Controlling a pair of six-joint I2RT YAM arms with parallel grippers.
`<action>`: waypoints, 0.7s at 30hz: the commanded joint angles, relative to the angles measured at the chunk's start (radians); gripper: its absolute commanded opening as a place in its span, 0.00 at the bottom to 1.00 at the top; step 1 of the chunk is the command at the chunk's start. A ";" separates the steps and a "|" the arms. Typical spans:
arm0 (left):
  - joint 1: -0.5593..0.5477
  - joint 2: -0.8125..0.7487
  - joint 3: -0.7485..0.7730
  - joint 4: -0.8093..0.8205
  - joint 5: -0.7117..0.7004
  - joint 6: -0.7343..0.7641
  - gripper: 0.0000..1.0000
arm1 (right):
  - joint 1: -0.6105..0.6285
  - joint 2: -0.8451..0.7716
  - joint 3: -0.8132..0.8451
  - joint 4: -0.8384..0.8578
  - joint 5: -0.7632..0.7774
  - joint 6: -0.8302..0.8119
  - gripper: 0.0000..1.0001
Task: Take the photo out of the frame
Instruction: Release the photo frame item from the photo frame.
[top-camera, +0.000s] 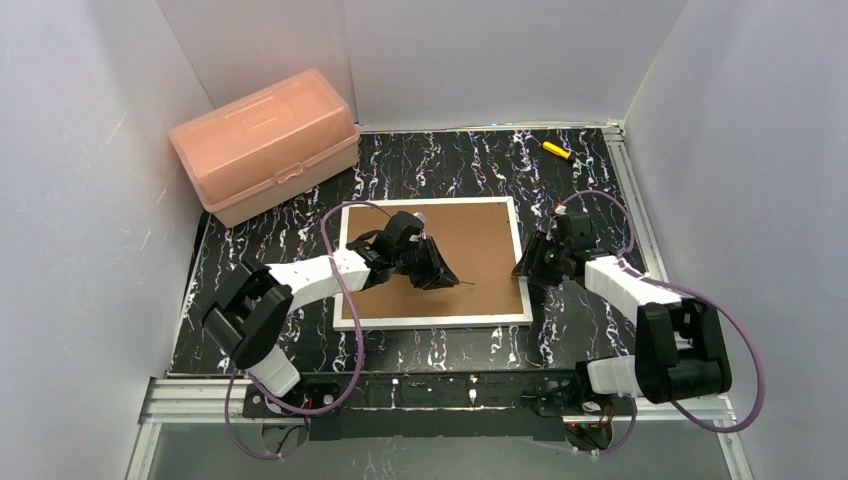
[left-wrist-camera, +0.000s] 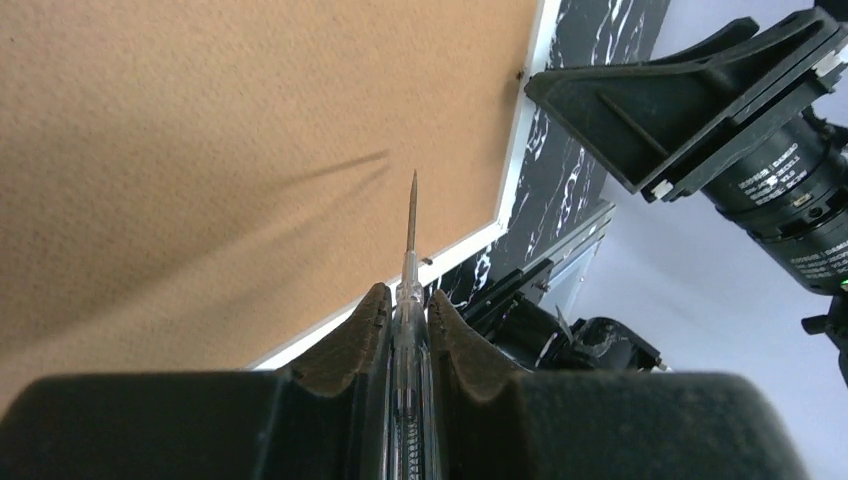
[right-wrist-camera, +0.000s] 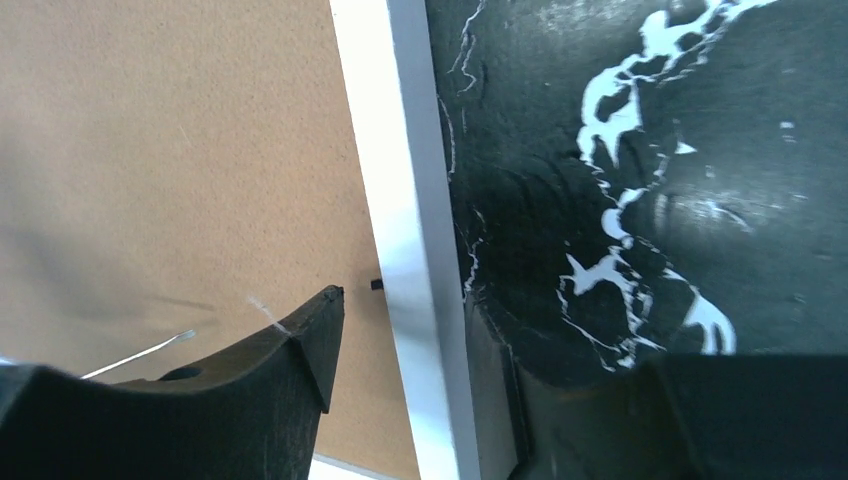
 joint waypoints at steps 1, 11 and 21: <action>-0.004 0.019 0.057 -0.007 -0.025 -0.014 0.00 | 0.000 0.048 -0.021 0.107 -0.131 0.021 0.52; -0.004 0.066 0.106 -0.014 -0.009 0.000 0.00 | 0.014 0.038 -0.020 0.229 -0.343 0.024 0.55; -0.005 0.146 0.168 -0.027 0.017 0.003 0.00 | 0.006 0.115 0.028 0.206 -0.218 0.029 0.39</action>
